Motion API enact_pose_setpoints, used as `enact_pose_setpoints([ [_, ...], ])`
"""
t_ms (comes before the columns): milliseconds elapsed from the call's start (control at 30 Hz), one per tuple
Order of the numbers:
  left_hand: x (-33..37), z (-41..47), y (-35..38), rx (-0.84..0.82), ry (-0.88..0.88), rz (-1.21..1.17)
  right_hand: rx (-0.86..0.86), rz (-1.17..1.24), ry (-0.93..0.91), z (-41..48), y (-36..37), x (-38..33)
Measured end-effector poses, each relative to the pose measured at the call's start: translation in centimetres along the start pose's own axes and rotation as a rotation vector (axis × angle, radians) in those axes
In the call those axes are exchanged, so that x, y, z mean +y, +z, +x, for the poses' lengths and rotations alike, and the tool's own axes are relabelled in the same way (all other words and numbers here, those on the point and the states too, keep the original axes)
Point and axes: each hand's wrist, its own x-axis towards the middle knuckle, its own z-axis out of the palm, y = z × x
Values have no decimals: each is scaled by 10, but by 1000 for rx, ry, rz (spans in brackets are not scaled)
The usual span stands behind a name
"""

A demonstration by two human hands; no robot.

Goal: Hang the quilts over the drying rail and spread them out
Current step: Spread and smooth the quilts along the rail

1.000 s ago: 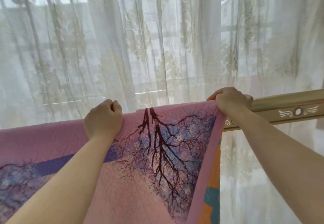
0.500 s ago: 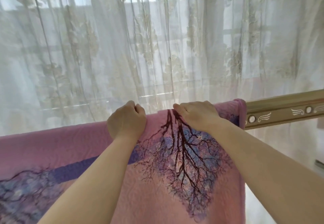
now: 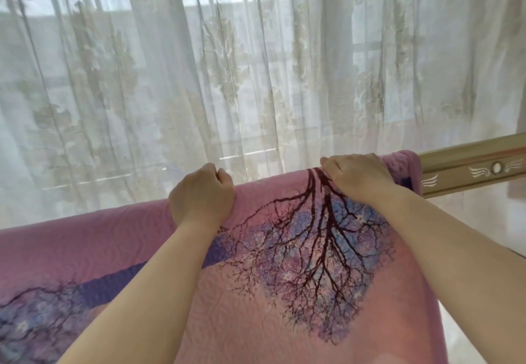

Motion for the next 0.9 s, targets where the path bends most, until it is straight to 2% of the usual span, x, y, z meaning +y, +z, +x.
enact_pose_setpoints([
  [100, -2, 1, 3, 5, -8, 21, -31, -56, -39, 0, -9, 13],
  [200, -5, 4, 6, 11, -31, 39, -9, -185, 80, 4, -24, 56],
  [300, -2, 4, 8, 1, -57, 82, -18, -88, 190, 5, -35, 101],
  [433, 20, 0, 10, -25, -89, 118, -38, -73, 136, 12, -35, 121],
  [533, 68, -11, 21, -60, 6, 131, -16, -69, 130, 17, -34, 130],
  [700, 186, -32, 59, -134, 309, 118, 1, 41, 61, 14, -33, 143],
  [800, 238, -38, 75, -149, 367, 150, -13, 106, -5, 13, -37, 148],
  [900, 252, -41, 80, -93, 360, 197, -39, 147, -48, 14, -42, 156],
])
